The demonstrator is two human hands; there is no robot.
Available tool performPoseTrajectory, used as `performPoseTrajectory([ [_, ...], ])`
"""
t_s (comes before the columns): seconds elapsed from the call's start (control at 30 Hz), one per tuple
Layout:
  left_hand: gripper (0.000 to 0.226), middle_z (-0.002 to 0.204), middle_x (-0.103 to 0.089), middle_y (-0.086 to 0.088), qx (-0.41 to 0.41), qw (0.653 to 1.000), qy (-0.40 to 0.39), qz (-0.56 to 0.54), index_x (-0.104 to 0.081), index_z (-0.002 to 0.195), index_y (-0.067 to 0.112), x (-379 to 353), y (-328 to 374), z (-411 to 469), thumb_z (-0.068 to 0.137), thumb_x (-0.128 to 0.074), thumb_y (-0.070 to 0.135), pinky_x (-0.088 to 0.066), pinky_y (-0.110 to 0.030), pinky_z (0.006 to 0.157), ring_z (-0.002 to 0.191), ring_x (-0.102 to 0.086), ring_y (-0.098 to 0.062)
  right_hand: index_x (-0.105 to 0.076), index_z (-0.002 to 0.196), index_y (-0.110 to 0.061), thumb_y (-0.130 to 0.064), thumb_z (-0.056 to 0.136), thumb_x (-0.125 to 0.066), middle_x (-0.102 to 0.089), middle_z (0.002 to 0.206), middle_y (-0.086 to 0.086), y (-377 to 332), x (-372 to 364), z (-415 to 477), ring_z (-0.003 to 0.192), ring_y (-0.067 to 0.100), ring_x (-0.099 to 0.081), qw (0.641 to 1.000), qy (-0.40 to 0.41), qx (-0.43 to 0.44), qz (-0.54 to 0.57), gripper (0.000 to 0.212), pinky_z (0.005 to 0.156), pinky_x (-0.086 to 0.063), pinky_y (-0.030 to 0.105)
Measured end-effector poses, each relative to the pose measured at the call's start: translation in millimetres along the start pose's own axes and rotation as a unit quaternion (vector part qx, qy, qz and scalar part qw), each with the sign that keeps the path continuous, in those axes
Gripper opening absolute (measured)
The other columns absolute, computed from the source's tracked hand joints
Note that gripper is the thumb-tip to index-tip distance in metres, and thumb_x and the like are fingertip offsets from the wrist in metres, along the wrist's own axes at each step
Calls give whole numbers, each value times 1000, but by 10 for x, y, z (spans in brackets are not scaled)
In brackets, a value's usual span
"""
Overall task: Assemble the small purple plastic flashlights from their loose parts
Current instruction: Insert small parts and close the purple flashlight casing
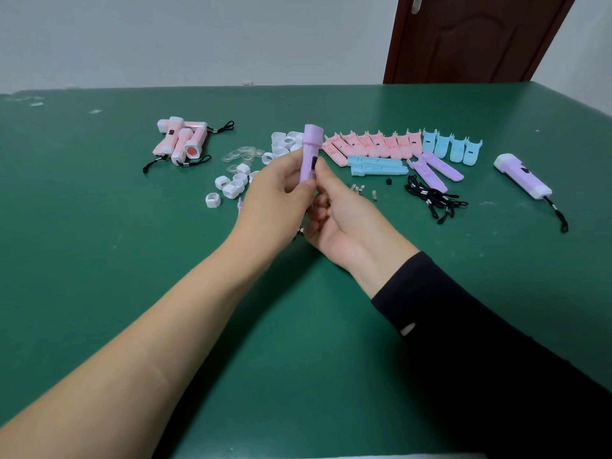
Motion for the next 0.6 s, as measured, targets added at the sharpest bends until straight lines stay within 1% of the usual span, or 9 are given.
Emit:
performPoseTrajectory([
  [0.07,32,91,-73,1,10,1000,-1,-14,-64,106,30,3,-4,-6,97,-49,3,-51,-22,67,64,-58,0,-60,70,-22,-43,89,-64,-40,37,-11,-11,-4,-14,31,2,-33,1000,-3,5,-12,28,37,-29,13],
  [0.13,30,95,-72,-8,25,999,-3,-34,-66,105,27,6,-13,-12,97,-50,4,-54,-40,83,78,-59,-9,-60,72,-23,-40,90,-63,-42,37,-13,-44,-6,-22,31,2,-35,1000,-11,16,-23,25,37,-27,14],
  [0.2,28,100,-68,-20,39,998,-11,-57,-69,106,21,1,-11,-20,96,-49,5,-51,-50,93,86,-57,-17,-61,80,-20,-37,92,-62,-46,39,-15,-86,-11,-33,31,1,-38,998,-21,35,-41,21,39,-26,15],
  [0.27,25,102,-64,-29,51,995,-22,-80,-69,104,12,-3,-10,-31,95,-47,3,-54,-44,86,84,-57,-19,-61,98,-18,-37,92,-61,-53,48,-16,-125,-14,-40,38,0,-45,995,-26,63,-69,20,50,-29,20],
  [0.33,21,87,-60,-24,60,992,-23,-105,-67,94,3,0,-10,-32,96,-46,3,-55,-33,76,76,-59,-18,-58,105,-19,-36,91,-63,-60,64,-12,-175,-1,-49,54,6,-53,991,-19,96,-95,23,60,-32,25],
  [0.4,25,78,-56,-17,73,987,-22,-141,-60,88,-8,-10,-30,-19,98,-45,9,-54,-36,80,76,-60,-19,-54,110,-15,-29,91,-64,-66,86,1,-225,-17,-74,72,15,-58,988,-22,127,-88,26,62,-38,25],
  [0.47,29,88,-65,-18,95,978,-18,-184,-63,92,-4,-31,-56,-17,101,-46,17,-55,-39,85,83,-61,-21,-54,125,-13,-21,94,-61,-66,112,14,-279,-79,-116,84,19,-61,985,-40,153,-67,33,62,-46,23],
  [0.53,30,108,-68,-22,115,971,-10,-209,-68,107,4,-39,-65,-30,102,-47,24,-56,-30,76,87,-63,-22,-57,126,-14,-13,97,-55,-61,123,22,-325,-161,-161,88,18,-62,979,-68,184,-57,29,71,-52,26],
  [0.6,31,109,-69,-18,123,967,-3,-221,-68,113,6,-35,-73,-32,103,-46,26,-54,-23,67,86,-63,-20,-55,130,-12,-9,98,-52,-55,128,27,-340,-203,-184,93,20,-60,974,-74,202,-71,33,85,-51,37],
])
Point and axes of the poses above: each hand's wrist, its own z-axis towards the middle knuckle, its own x-axis out of the back of the hand, y = z × x, the point moved 8 cm from there along z, towards the middle knuckle
